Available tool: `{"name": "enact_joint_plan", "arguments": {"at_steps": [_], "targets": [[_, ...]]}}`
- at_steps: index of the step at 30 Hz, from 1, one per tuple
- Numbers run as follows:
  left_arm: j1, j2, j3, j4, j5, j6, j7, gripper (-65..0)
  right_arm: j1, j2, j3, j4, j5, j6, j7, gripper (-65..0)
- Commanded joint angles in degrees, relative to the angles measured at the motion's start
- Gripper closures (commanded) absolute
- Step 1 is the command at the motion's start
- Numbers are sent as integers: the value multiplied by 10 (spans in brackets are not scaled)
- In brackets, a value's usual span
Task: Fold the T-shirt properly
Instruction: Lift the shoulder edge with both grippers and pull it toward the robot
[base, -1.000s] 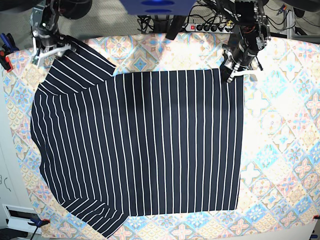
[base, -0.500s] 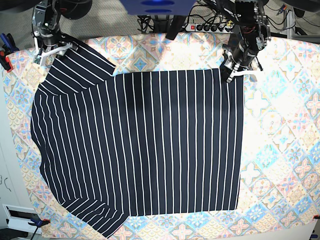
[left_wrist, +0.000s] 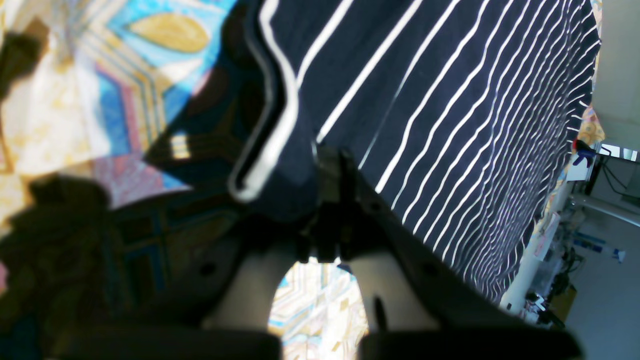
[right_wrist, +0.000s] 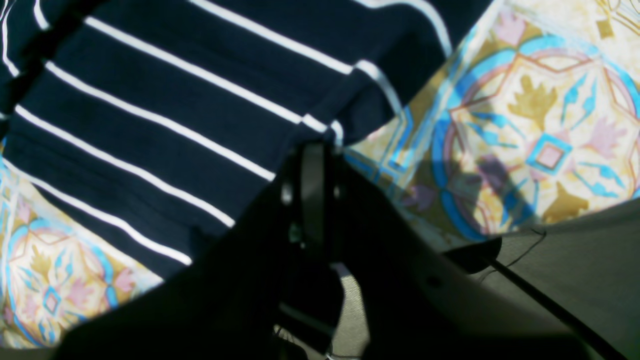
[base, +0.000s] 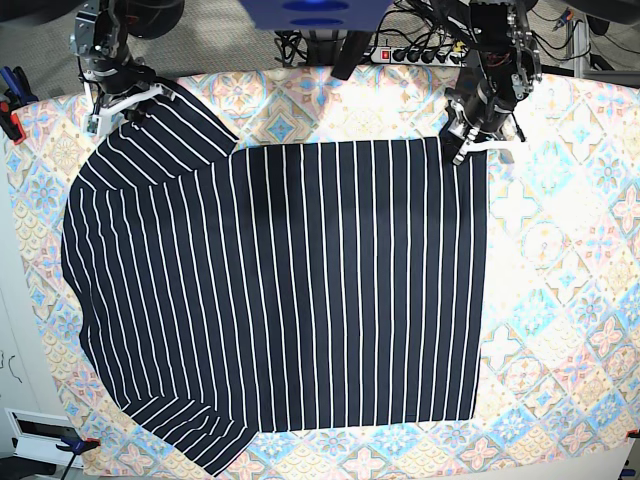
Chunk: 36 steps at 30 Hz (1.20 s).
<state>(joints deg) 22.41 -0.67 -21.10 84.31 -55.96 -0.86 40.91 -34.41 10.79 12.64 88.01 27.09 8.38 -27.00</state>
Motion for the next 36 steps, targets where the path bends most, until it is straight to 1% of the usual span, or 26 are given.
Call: {"name": "enact_joint_plan", "arguments": {"at_steps": [1,4,7,10,12,16,17,20,22,25,29,33,36], "targets": [[12,-2,0,6,8,7,6,0,-18,5,2,7,0,3,-14,0],[24,-3,0,8,8,7,6,0,-39,5,16,36,0,3,-14,0],[42,-17,0,8,6,7,6,0,-62,5,33,64,0,4,-14,0],[66,-19,-1,9,6,6,6,0,-86,5,53,81,0,4,-14,0],[80,-30,0,20,6,6,6,0,-100,5,64,87,0,5,-14,0],[124,-32,0,58,6,6,6,0,-131,5,87,95,0,7,-14,0],[132,-32,0,66,6,6,6,0,-137,5,92,98,0,16,-14,0],[157,-32,-2,88,7,6,6,0,-162,3,115,102,0,70,-14,0],[172,-32,-2,100,7,6,6,0,-176,2,134,102,0,96,-14,0],[186,-32,-2,113,7,6,6,0,-189,2,143,102,0,109,-12,0],[188,-32,-2,135,7,6,6,0,-189,2,144,123,0,144,-10,0],[175,-32,0,155,7,6,6,0,-181,2,144,164,0,150,-12,0],[164,-32,0,175,7,6,5,0,-143,4,144,184,0,150,-14,0]]}}
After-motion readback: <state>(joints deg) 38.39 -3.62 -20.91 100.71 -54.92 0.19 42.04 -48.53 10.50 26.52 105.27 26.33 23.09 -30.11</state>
